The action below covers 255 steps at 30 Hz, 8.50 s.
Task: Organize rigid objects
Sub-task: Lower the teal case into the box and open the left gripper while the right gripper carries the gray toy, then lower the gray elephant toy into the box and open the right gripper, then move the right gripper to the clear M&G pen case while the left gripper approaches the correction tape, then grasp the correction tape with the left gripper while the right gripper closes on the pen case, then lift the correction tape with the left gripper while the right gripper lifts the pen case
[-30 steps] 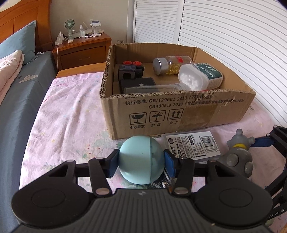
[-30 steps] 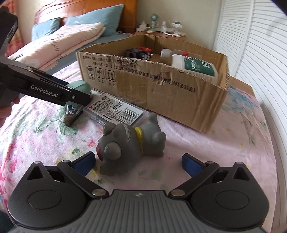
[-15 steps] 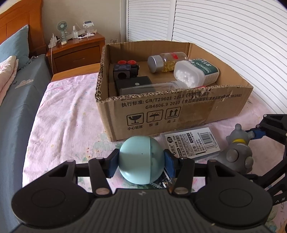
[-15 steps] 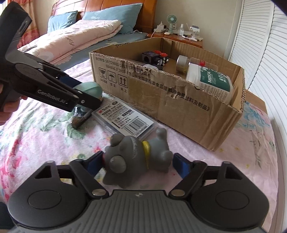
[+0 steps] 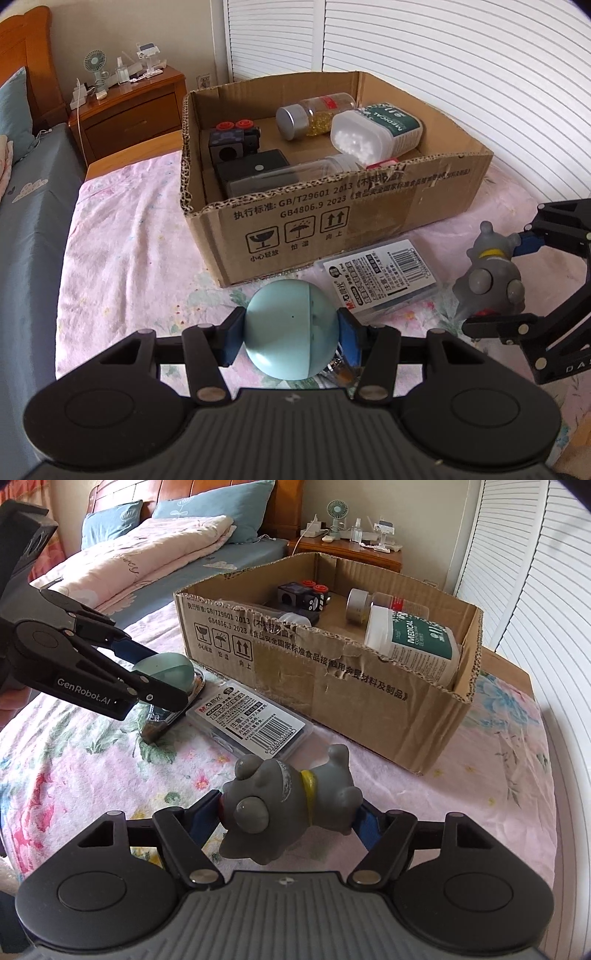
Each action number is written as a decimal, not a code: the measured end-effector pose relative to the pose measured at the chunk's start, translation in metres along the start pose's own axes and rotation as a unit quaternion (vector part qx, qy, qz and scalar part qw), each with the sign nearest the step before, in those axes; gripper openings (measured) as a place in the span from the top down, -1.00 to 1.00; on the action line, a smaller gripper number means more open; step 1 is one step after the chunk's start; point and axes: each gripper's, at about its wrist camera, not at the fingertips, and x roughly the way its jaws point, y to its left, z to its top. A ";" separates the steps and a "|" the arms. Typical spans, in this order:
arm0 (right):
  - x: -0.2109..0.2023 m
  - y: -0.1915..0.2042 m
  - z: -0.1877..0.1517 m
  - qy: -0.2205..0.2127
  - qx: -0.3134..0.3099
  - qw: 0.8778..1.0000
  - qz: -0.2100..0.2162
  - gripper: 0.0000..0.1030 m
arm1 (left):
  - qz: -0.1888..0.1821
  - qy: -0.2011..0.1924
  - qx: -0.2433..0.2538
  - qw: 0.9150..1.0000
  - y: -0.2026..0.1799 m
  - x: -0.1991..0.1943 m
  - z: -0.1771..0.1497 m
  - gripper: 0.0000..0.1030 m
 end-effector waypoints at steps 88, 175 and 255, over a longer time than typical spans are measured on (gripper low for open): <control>0.040 -0.118 0.172 0.015 0.130 0.985 -0.110 -1.00 | 0.062 -0.129 -0.052 0.988 -0.001 -0.076 0.005 -0.98; 0.038 0.000 0.013 0.017 0.160 0.979 -0.123 -1.00 | -0.055 -0.018 0.061 0.996 0.012 0.025 -0.017 -0.99; 0.031 0.002 0.014 0.015 0.117 0.989 -0.091 -0.79 | -0.035 -0.010 0.026 0.999 0.004 0.008 -0.028 -0.73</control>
